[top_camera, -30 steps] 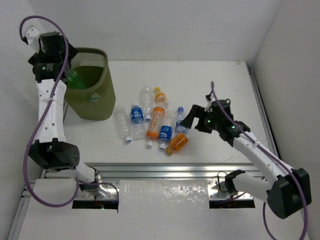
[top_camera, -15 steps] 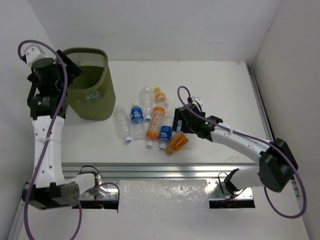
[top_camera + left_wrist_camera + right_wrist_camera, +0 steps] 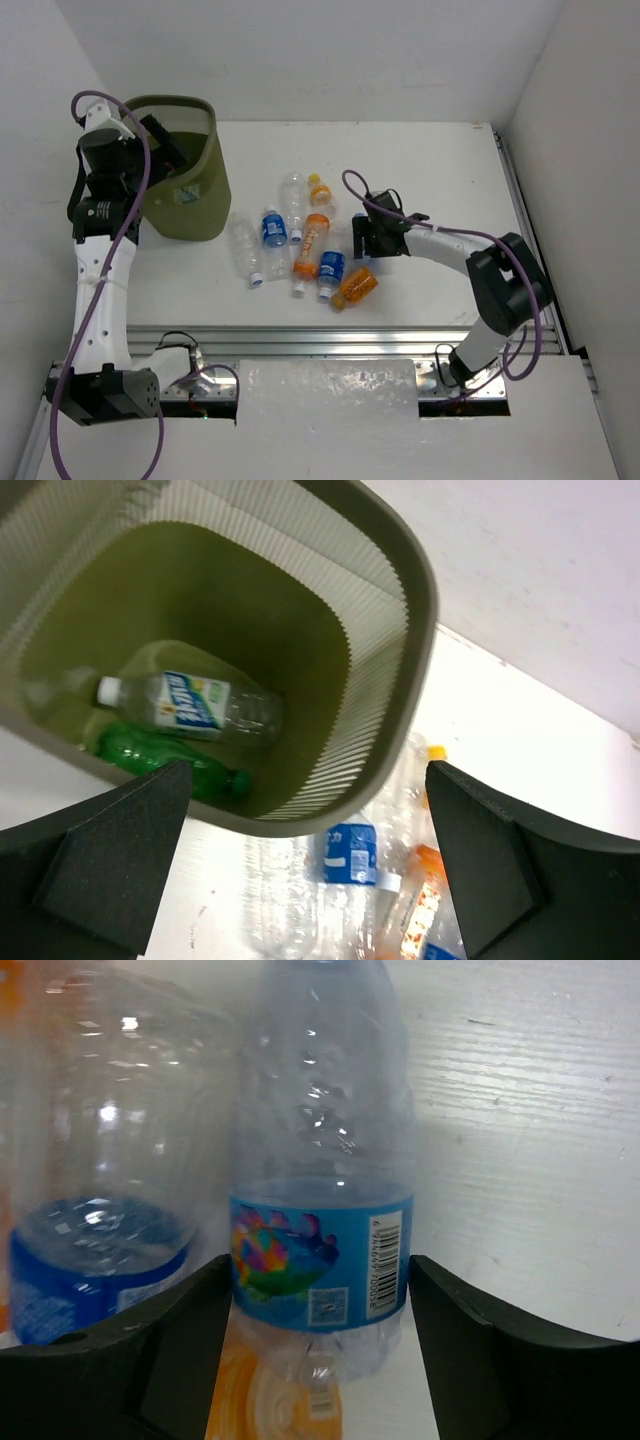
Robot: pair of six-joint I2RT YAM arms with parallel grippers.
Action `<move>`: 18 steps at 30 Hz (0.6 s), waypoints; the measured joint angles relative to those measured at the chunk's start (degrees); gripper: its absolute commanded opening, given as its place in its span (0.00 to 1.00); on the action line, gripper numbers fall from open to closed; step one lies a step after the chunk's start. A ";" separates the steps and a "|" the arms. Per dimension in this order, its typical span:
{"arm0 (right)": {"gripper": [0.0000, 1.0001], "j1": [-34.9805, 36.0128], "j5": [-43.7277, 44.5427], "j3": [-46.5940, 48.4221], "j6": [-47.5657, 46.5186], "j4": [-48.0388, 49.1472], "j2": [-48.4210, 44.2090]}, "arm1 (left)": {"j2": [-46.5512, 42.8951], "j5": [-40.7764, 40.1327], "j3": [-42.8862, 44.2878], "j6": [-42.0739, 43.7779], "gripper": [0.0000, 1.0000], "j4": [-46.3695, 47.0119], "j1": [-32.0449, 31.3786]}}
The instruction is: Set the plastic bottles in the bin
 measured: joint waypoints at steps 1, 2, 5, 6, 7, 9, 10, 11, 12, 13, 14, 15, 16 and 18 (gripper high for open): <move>0.68 -0.37 -0.74 -0.07 -0.33 0.31 0.96 | 0.11 1.20 -0.07 0.07 1.00 0.20 -0.07; 0.66 -1.01 -1.38 -0.24 -0.52 0.70 1.88 | 0.28 2.27 -0.09 0.17 1.00 0.39 -0.37; 0.43 -4.57 -2.62 -2.45 -0.66 2.75 2.29 | 0.79 4.94 -0.09 0.39 0.99 0.68 -2.56; 0.38 -5.77 -2.56 -3.15 -1.07 3.72 1.49 | 0.96 5.90 -0.09 0.50 0.99 0.68 -4.33; 0.34 -6.64 -2.47 -3.72 -1.36 3.89 0.68 | 1.11 6.84 -0.07 0.59 0.99 0.74 -6.27; 0.26 -8.15 -1.97 -4.74 -2.29 3.67 -1.18 | 1.60 8.52 0.24 0.63 0.98 0.74 -10.97; 0.25 -8.46 -1.97 -5.33 -2.86 3.74 -2.60 | 1.75 9.77 0.28 0.55 0.98 1.01 -13.11; 0.25 -8.50 -2.08 -5.90 -3.43 3.85 -4.37 | 1.79 11.28 0.24 0.39 0.99 1.36 -15.06; 0.25 -8.39 -2.32 -6.67 -4.13 4.22 -6.80 | 1.77 12.68 0.09 0.09 1.00 2.16 -17.40; 0.25 -8.24 -3.10 -7.61 -4.70 4.74 -9.51 | 1.64 14.56 -0.28 -0.44 1.00 3.74 -19.67; 0.25 -8.13 -4.13 -8.57 -5.31 5.27 -12.94 | 1.44 16.22 -0.81 -0.94 1.00 5.51 -21.20; 0.25 -8.11 -5.90 -9.79 -5.92 6.73 -16.57 | 1.25 18.25 -2.05 -1.92 1.00 8.22 -23.80; 0.25 -8.11 -8.57 -11.50 -6.51 9.16 -20.87 | 1.11 20.13 -3.39 -2.86 1.00 10.67 -25.81; 0.25 -8.13 -15.63 -14.91 -7.04 14.08 -29.29 | 1.62 23.54 -6.51 -4.70 1.00 16.02 -30.40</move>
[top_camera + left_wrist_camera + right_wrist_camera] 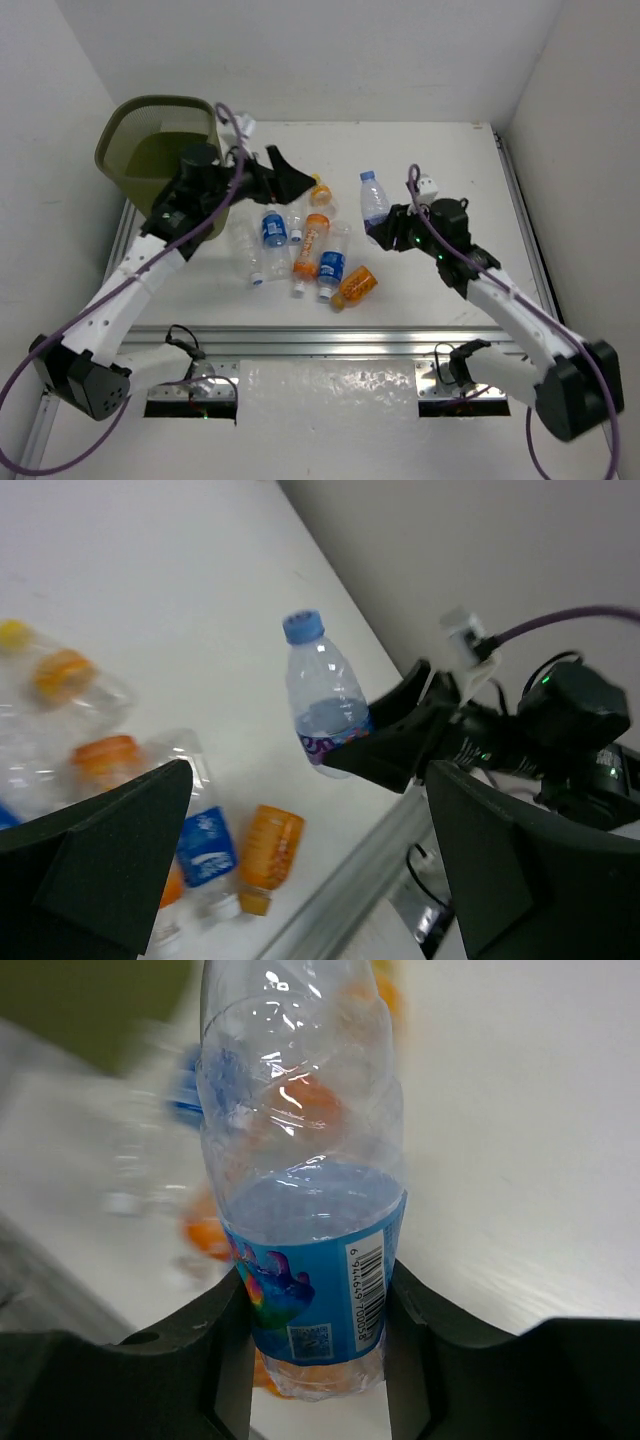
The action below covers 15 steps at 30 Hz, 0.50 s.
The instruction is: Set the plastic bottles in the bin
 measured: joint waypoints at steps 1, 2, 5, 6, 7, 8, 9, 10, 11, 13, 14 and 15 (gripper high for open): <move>0.25 0.02 -3.67 -1.42 -0.02 2.25 -3.91 | 0.79 0.87 -1.09 -0.74 1.00 1.97 -2.10; 0.24 0.07 -7.17 -2.32 0.07 4.44 -6.91 | 1.86 1.53 -1.97 -1.25 1.00 3.67 -4.20; 0.24 0.35 -16.96 -2.78 0.90 10.19 -12.11 | 5.88 2.54 -3.21 -2.73 1.00 7.61 -9.53; 0.24 0.42 -19.80 -2.71 1.27 11.58 -12.92 | 6.99 2.82 -3.34 -3.19 1.00 8.76 -10.82; 0.24 0.44 -22.08 -2.56 1.86 12.52 -13.35 | 7.74 3.02 -3.48 -3.58 1.00 9.77 -11.63; 0.24 0.44 -24.13 -2.34 2.43 13.38 -13.51 | 8.50 3.50 -3.65 -3.85 1.00 11.37 -12.50; 0.24 0.44 -25.92 -2.10 3.21 13.88 -13.51 | 9.03 4.26 -3.82 -4.24 1.00 13.05 -13.51; 0.24 0.44 -27.78 -1.86 4.04 14.56 -13.46 | 9.44 5.57 -4.09 -4.68 0.98 15.76 -14.08; 0.24 0.44 -29.00 -1.70 4.61 15.06 -13.40 | 9.77 6.60 -4.44 -5.07 0.94 18.23 -14.53; 0.27 0.44 -31.89 -1.14 6.21 16.26 -13.11 | 10.58 9.44 -5.07 -6.40 0.49 23.87 -15.43; 0.31 0.44 -32.96 -0.94 6.86 17.09 -12.92 | 11.13 10.67 -5.35 -7.32 0.19 26.25 -15.76; 0.48 0.44 -33.48 -0.92 7.69 18.10 -12.81 | 11.74 11.61 -5.46 -7.69 0.00 28.11 -15.96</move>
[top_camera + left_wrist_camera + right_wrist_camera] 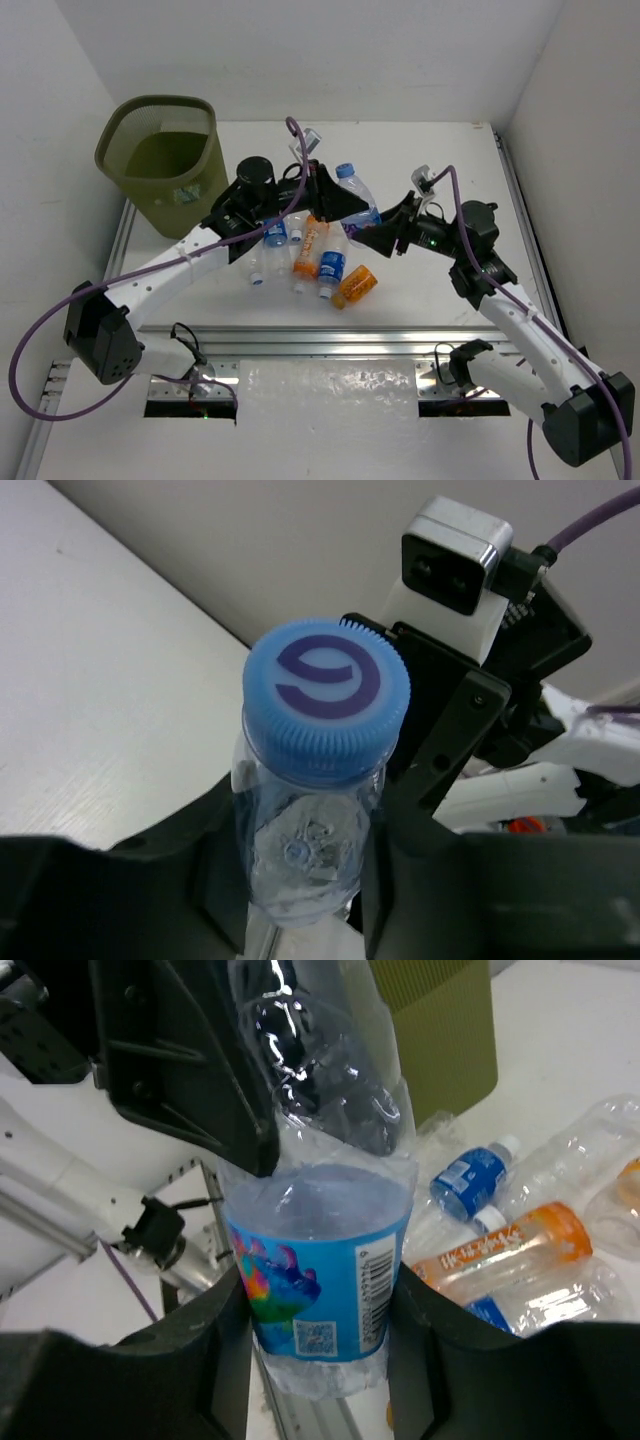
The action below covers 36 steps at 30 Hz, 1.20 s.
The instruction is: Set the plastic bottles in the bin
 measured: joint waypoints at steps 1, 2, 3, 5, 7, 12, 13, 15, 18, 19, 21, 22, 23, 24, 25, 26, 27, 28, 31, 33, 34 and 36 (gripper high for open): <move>0.60 -0.24 -0.07 0.00 0.33 0.39 0.02 | 0.55 0.24 -0.09 -0.63 0.00 1.38 -0.09; 0.76 -0.44 -0.02 0.00 1.03 0.48 0.02 | 1.01 0.37 -0.07 -0.55 0.00 2.23 -0.07; 0.99 -0.50 0.17 -0.13 1.66 0.31 -0.13 | 1.07 0.15 0.02 -0.50 0.00 2.19 -0.04; 0.99 -0.26 0.37 -0.24 2.08 -0.17 -0.83 | 1.07 -2.27 0.98 0.79 0.00 -0.37 -0.22; 0.99 0.17 3.48 -0.02 1.64 -2.62 -2.47 | 0.96 -7.28 4.07 1.81 0.00 -6.73 -0.39; 0.99 0.26 19.98 5.14 1.68 -20.17 -3.61 | 0.96 -38.64 23.39 6.10 0.00 -30.91 0.74; 0.99 0.26 22.40 6.34 1.62 -23.15 -3.04 | 0.74 -42.77 26.75 6.67 0.00 -32.94 2.89; 0.99 0.26 26.14 7.89 1.20 -28.22 -1.86 | -0.39 -46.95 31.67 7.23 0.00 -36.46 11.74; 0.99 0.26 29.42 8.04 0.81 -33.79 -0.90 | -0.15 -54.82 37.09 7.45 0.04 -41.94 28.68; 0.99 0.26 30.14 8.07 0.85 -35.41 -0.68 | 0.57 -56.94 38.62 7.48 0.08 -43.58 32.48; 0.99 0.31 31.10 8.04 1.79 -37.75 -0.24 | 2.62 -60.43 41.66 7.65 0.32 -46.90 37.88; 0.99 0.66 31.95 8.04 2.49 -38.75 0.13 | 3.89 -61.31 42.86 7.74 0.45 -48.09 39.58; 0.99 1.31 33.44 8.00 3.65 -39.56 0.55 | 5.05 -61.66 43.32 7.98 0.71 -48.76 40.94; 0.99 2.82 35.52 7.82 5.31 -40.19 1.03 | 6.23 -61.81 43.32 8.50 0.80 -49.31 42.25; 0.99 4.70 37.38 7.54 6.80 -40.65 1.40 | 7.52 -61.75 42.95 8.41 0.87 -49.83 43.54; 0.99 6.71 40.30 7.32 9.03 -41.38 1.79 | 8.92 -61.55 41.99 8.48 0.99 -50.23 44.54; 0.99 10.03 42.27 7.04 10.71 -41.88 2.64 | 9.90 -61.22 41.22 8.68 1.00 -50.71 45.03; 0.99 12.33 44.11 6.93 12.74 -42.32 3.39 | 11.08 -60.87 40.09 8.52 1.00 -51.32 45.59; 0.99 17.59 49.27 6.38 19.30 -42.40 6.49 | 13.31 -59.32 37.73 8.68 1.00 -53.53 46.12; 0.99 20.26 53.16 5.90 22.73 -42.29 8.68 | 13.46 -58.31 36.87 9.38 1.00 -54.66 45.94; 0.99 21.70 55.08 5.86 24.22 -42.40 10.25 | 13.11 -57.99 36.74 9.94 1.00 -55.08 45.83; 0.99 24.06 58.10 5.92 26.69 -42.21 14.14 | 11.41 -57.48 36.02 10.84 1.00 -55.15 45.13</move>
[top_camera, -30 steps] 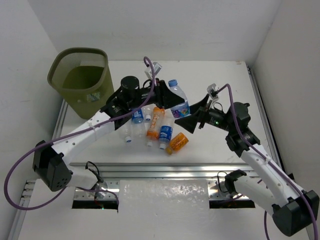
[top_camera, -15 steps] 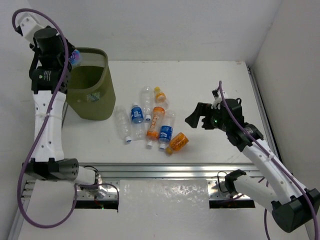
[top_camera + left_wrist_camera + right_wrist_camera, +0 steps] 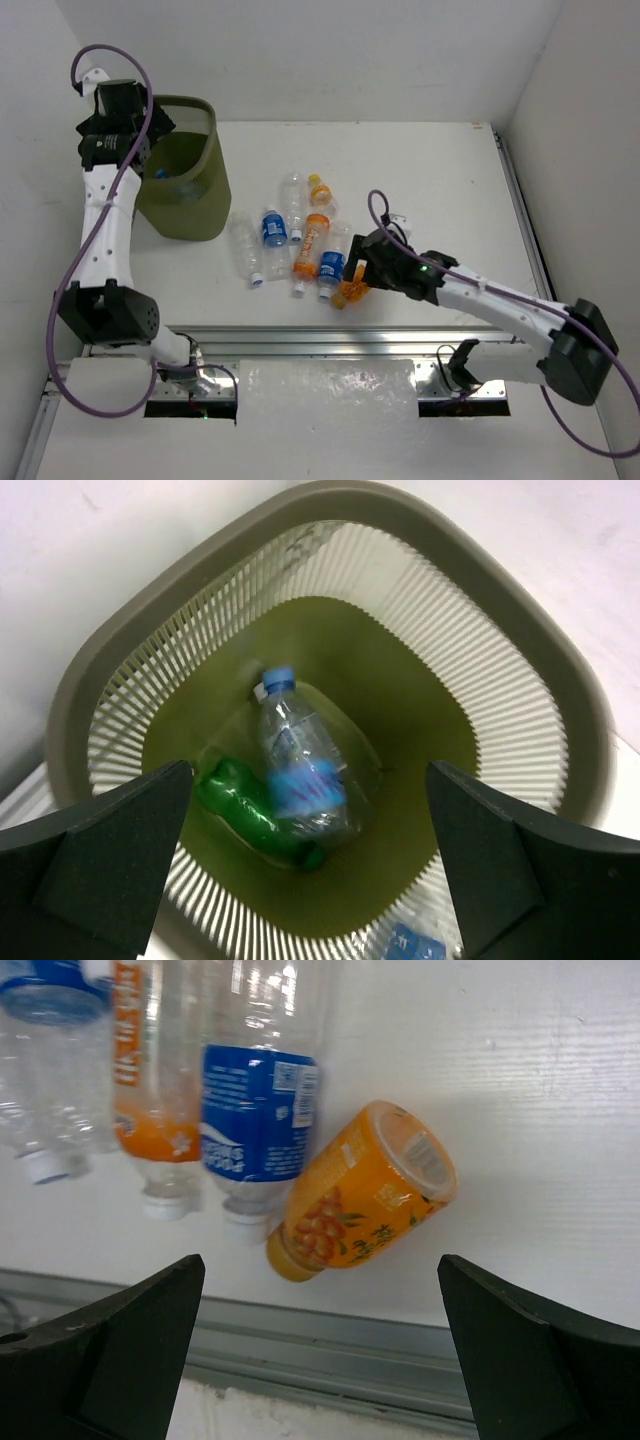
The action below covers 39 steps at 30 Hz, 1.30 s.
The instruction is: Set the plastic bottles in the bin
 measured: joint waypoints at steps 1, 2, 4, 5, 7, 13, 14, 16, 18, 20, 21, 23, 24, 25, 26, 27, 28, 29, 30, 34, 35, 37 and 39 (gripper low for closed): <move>0.99 0.72 0.90 0.04 0.92 0.00 1.97 | -1.49 0.26 -0.72 0.52 1.00 0.09 -0.55; 0.99 1.11 1.84 0.17 1.92 0.04 4.24 | -3.34 0.59 -1.90 0.92 1.00 0.39 -1.16; 0.99 1.36 3.10 0.24 3.69 0.20 7.87 | -7.82 1.64 -4.87 1.57 1.00 0.90 -2.47; 0.99 1.51 3.82 0.24 4.66 0.26 9.46 | -10.36 2.34 -6.69 1.95 1.00 1.46 -2.99; 0.99 1.66 4.61 0.24 6.43 0.63 11.87 | -14.82 3.96 -10.08 2.54 1.00 2.62 -3.82; 0.89 2.14 5.95 -0.72 9.16 5.46 16.92 | -19.12 8.46 -15.15 3.43 1.00 5.01 -4.11; 0.83 2.14 6.27 -0.94 9.57 6.19 17.70 | -18.67 9.64 -15.43 3.50 1.00 5.25 -4.33; 0.73 2.14 6.88 -1.38 10.32 6.71 18.75 | -17.79 11.93 -16.02 3.65 1.00 5.55 -5.25; 0.56 2.14 7.61 -2.58 11.30 7.87 18.69 | -17.35 14.27 -16.48 3.65 1.00 5.55 -7.08; 0.39 2.14 8.17 -4.02 11.74 9.60 17.79 | -17.29 16.28 -16.65 3.61 1.00 5.64 -10.01; 0.34 2.14 8.61 -4.72 11.61 10.08 17.16 | -17.33 17.53 -16.68 3.58 1.00 5.75 -11.80; 0.27 2.14 9.53 -5.97 9.77 10.75 15.67 | -17.70 20.63 -16.87 3.34 1.00 6.58 -14.95; 0.26 2.14 10.08 -6.71 8.31 10.82 14.60 | -18.01 22.25 -17.14 3.13 1.00 7.13 -16.55; 0.23 2.14 10.29 -7.63 5.68 11.21 13.27 | -18.60 24.15 -17.84 2.69 1.00 8.15 -18.14; 0.22 2.14 10.32 -8.94 2.29 12.46 11.26 | -19.45 26.32 -18.97 2.32 1.00 9.31 -19.85; 0.21 2.12 10.01 -10.64 -1.68 14.40 8.39 | -20.20 28.17 -20.06 1.99 1.00 10.12 -21.27; 0.21 2.12 9.29 -12.26 -5.97 16.59 5.49 | -21.05 30.01 -21.44 1.55 1.00 11.06 -22.69; 0.22 2.14 8.28 -13.75 -10.49 18.73 2.43 | -21.75 32.24 -22.88 1.01 1.00 12.17 -24.35; 0.22 2.14 6.86 -15.19 -15.52 20.98 -1.25 | -22.27 34.18 -24.41 0.44 1.00 13.31 -26.10; 0.20 2.14 -0.87 -16.90 -32.26 26.86 -13.31 | -22.77 40.81 -32.28 -2.58 1.00 20.13 -33.51; 0.20 2.14 -2.71 -16.85 -35.60 28.13 -15.63 | -22.43 42.23 -34.42 -3.50 1.00 21.53 -35.93; 0.20 2.16 -6.10 -16.57 -40.79 29.66 -18.73 | -21.38 44.68 -37.27 -4.92 1.00 23.37 -39.85; 0.21 2.14 -9.62 -16.02 -44.44 30.21 -20.28 | -20.17 46.62 -38.40 -6.29 1.00 24.98 -43.45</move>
